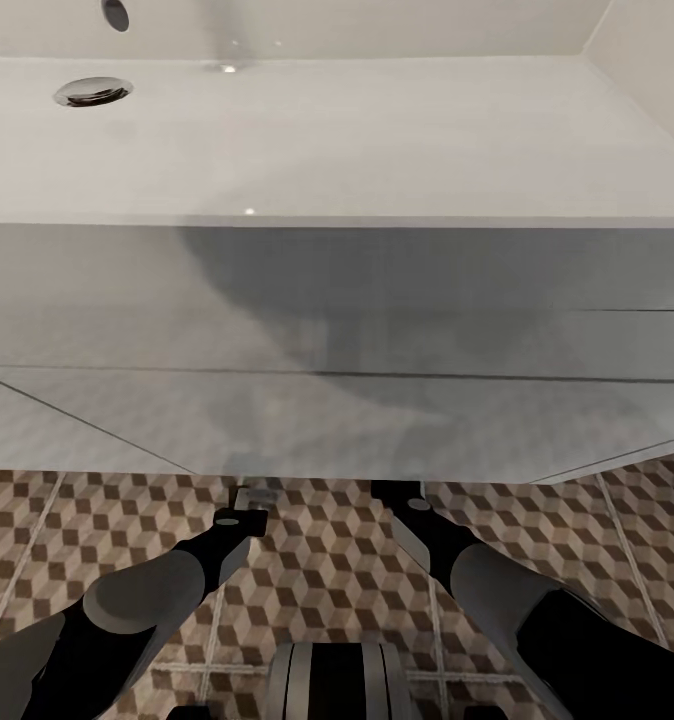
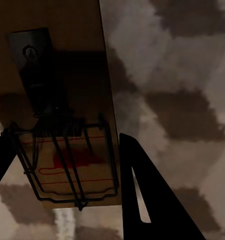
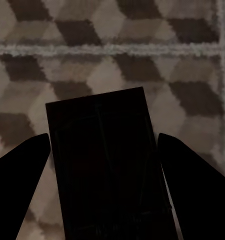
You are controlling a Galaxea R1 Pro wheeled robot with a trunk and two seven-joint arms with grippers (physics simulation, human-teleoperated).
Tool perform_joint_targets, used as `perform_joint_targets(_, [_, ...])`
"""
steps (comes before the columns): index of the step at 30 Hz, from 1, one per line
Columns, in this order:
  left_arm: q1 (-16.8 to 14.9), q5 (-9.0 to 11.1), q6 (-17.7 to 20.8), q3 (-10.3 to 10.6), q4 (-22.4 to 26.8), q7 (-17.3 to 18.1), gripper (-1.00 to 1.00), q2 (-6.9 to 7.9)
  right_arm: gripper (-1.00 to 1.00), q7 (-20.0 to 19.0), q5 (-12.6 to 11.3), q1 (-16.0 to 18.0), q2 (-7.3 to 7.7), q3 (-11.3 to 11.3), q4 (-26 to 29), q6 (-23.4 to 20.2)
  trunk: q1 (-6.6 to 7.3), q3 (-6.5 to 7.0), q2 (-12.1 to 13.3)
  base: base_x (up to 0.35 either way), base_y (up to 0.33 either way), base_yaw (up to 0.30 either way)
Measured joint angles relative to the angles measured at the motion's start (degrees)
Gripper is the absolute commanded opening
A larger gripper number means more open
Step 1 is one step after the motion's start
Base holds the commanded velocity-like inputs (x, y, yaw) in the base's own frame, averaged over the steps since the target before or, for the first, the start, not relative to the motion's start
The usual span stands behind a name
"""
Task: Take the four mousetraps from the cabinet in the bathroom and place them on the bathroom floor. Make sure all four end up on the same floor surface, and ensure that at least two of them are either under or directly next to the same bathroom sink.
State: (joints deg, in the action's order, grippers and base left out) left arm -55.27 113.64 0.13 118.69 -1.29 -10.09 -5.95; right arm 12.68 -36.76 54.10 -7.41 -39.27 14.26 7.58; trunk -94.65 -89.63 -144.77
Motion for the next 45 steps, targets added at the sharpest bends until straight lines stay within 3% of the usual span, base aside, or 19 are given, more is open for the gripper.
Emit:
perform_joint_targets(6, [0.0,0.0,-0.05,0.0,0.0,0.03,-1.0,0.07,-1.0,0.31,-0.02,0.01,-0.02,0.03,0.0,0.52,0.0,0.0,0.0,0.0,0.0,0.0])
perform_joint_targets(11, [0.0,-0.01,-0.12,0.0,0.02,0.13,-1.0,0.05,-1.0,3.75,-0.02,0.0,-0.34,0.04,-0.13,3.72,0.0,0.0,0.0,0.0,0.0,0.0])
perform_joint_targets(16, [-0.04,0.06,-0.23,0.0,-0.47,-0.01,-1.0,0.08,-1.0,4.55,-0.02,0.0,-0.49,0.04,-0.18,4.32,0.0,0.0,0.0,0.0,0.0,0.0])
perform_joint_targets(23, [-4.49,0.33,0.37,-0.05,-0.69,-0.11,-1.0,0.04,-1.0,4.64,-0.02,0.0,-0.51,0.04,-0.18,4.39,0.0,0.0,0.0,0.0,0.0,0.0])
perform_joint_targets(28, [-5.9,0.43,0.54,-0.14,-0.62,-0.12,-1.0,0.0,-1.0,4.64,-0.02,0.0,-0.51,0.02,-0.18,4.39,0.0,0.0,0.0,0.0,0.0,0.0])
perform_joint_targets(32, [-8.4,0.61,4.07,-0.25,-0.49,-0.12,-1.0,0.01,-1.0,4.64,-0.02,0.0,-0.54,-0.05,-0.17,4.39,0.0,0.0,0.0,0.0,0.0,0.0])
perform_joint_targets(35, [-8.46,0.78,6.88,-0.77,-0.42,-0.04,-1.0,-0.03,-1.0,4.64,-0.03,-0.01,-0.59,-0.05,-0.15,4.39,0.0,-0.01,0.0,0.0,0.0,0.0])
perform_joint_targets(45, [-8.49,0.65,7.49,-0.64,-0.22,-0.02,-1.0,-0.02,-1.0,4.92,-0.02,-0.01,-0.58,0.02,-0.14,4.24,0.0,-0.01,0.0,0.0,0.0,0.0])
